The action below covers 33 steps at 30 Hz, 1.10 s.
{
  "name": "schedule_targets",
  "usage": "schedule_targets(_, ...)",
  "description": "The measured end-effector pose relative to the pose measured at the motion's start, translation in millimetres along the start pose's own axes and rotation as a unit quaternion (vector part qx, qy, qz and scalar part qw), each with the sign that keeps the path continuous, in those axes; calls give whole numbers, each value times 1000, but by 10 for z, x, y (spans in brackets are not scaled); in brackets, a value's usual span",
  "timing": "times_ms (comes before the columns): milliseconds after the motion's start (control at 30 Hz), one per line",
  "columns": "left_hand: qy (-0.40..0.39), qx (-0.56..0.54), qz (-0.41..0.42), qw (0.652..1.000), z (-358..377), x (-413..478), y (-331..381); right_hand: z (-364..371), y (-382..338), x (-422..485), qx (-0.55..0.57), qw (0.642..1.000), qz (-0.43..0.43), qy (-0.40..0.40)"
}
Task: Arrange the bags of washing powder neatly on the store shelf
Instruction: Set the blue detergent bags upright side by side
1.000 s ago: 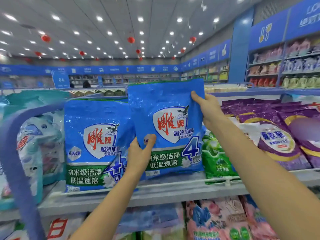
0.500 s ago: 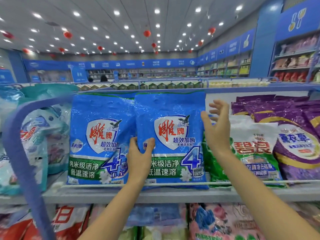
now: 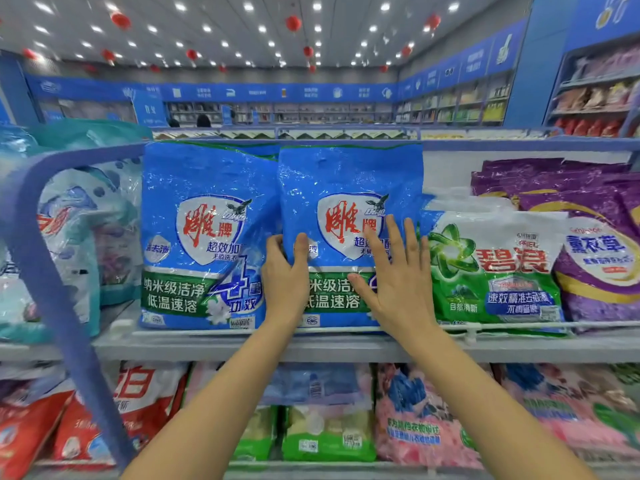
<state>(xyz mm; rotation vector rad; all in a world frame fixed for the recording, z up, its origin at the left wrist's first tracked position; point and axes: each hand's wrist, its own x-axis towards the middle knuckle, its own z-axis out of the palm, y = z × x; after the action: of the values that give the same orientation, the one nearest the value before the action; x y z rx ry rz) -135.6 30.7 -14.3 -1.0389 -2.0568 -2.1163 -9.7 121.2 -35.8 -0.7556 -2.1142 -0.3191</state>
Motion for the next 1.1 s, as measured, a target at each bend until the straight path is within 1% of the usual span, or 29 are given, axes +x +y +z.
schedule_targets(67,-31,1,12,999,-64,-19,45,-98,-38,-25,29,999,-1,41)
schedule_targets(133,-61,-17,51,997,-184,-76,105,-250,-104,-110,107,989,-18,105)
schedule_targets(167,-71,-27,79,994,-281,-138,138,-326,-147,-198,147,979,-33,135)
schedule_targets(233,-77,-26,172,982,-526,-304,173,-419,-251,-468,210,960,-76,169)
schedule_targets(267,-71,-9,219,973,-674,-390,146,-414,-308,-632,228,954,-100,165)
schedule_targets(333,-50,40,272,960,-980,-574,-55,-278,-408,-978,236,957,-132,107)
schedule_targets(367,-38,61,273,959,-1125,-690,-202,-144,-447,-1148,231,962,-130,64)
schedule_targets(400,-29,77,255,964,-1254,-822,-376,7,-484,-1301,225,968,-111,20)
schedule_targets(467,-33,100,174,979,-1454,-1111,-776,320,-562,-1528,214,974,-42,-62)
schedule_targets(533,-63,150,71,984,-1588,-1346,-1186,586,-668,-1626,183,974,12,-136)
schedule_targets(600,-99,215,3,972,-1695,-1457,-1569,841,-761,-1642,131,971,39,-197)
schedule_targets(667,-115,268,-34,956,-1772,-1439,-1820,1078,-869,-1604,111,957,59,-260)
schedule_targets(700,-122,292,-48,947,-1796,-1394,-1915,1181,-932,-1595,104,953,63,-276)
schedule_targets(767,-135,334,-56,931,-1795,-1285,-2085,1356,-1043,-1607,74,952,56,-292)
schedule_targets(867,-176,374,2,911,-1686,-1155,-2334,1543,-1162,-1628,43,956,39,-286)
schedule_targets(933,-196,405,21,893,-1570,-1084,-2510,1628,-1196,-1645,12,955,33,-296)
schedule_targets(1033,-200,442,37,874,-1401,-1010,-2726,1672,-1221,-1611,3,954,15,-300)
schedule_targets(1100,-202,466,41,861,-1318,-1014,-2833,1728,-1242,-1571,-6,952,21,-307)
